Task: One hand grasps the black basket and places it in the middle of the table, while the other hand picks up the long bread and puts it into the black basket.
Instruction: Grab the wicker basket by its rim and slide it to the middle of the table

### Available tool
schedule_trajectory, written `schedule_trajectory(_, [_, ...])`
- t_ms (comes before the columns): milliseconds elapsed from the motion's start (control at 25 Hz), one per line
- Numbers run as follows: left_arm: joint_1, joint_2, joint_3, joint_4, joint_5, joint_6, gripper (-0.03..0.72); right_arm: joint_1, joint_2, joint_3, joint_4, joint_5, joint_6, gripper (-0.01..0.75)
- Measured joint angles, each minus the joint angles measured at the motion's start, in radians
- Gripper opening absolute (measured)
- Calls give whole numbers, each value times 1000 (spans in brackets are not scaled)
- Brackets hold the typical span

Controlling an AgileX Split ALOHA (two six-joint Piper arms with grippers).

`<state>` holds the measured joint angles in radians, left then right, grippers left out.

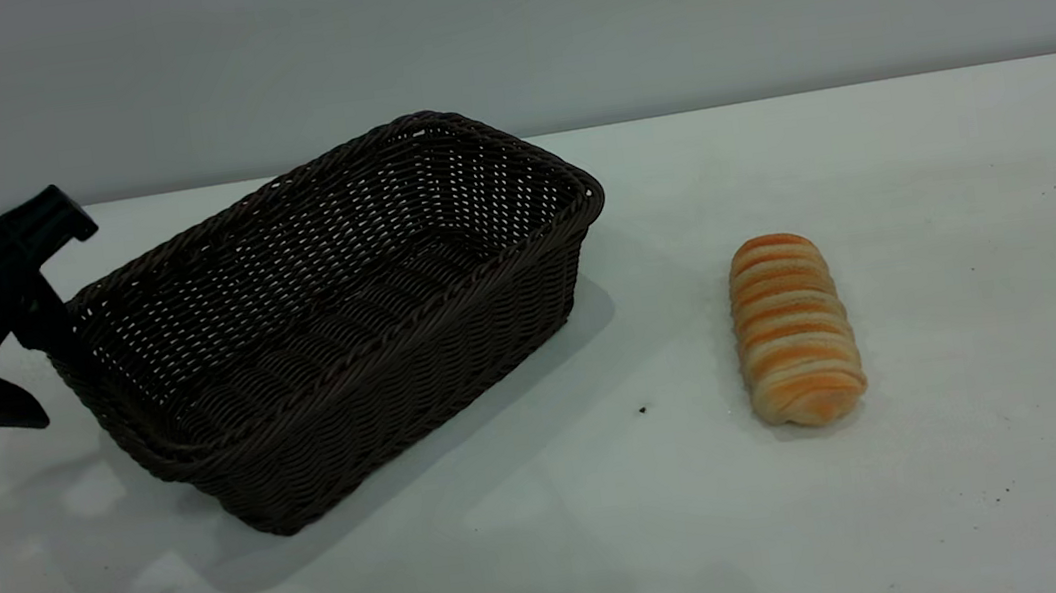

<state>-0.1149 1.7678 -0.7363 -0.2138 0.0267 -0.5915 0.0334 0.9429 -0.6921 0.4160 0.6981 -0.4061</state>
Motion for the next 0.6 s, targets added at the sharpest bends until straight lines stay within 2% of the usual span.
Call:
schedule_trajectory(200, [-3, 20, -26, 0, 0, 0, 383, 0, 0, 0, 13, 0, -7, 473])
schedule_trajectory(600, [-58, 88, -80, 0, 21, -23, 379, 0, 0, 0, 18, 0, -21, 473])
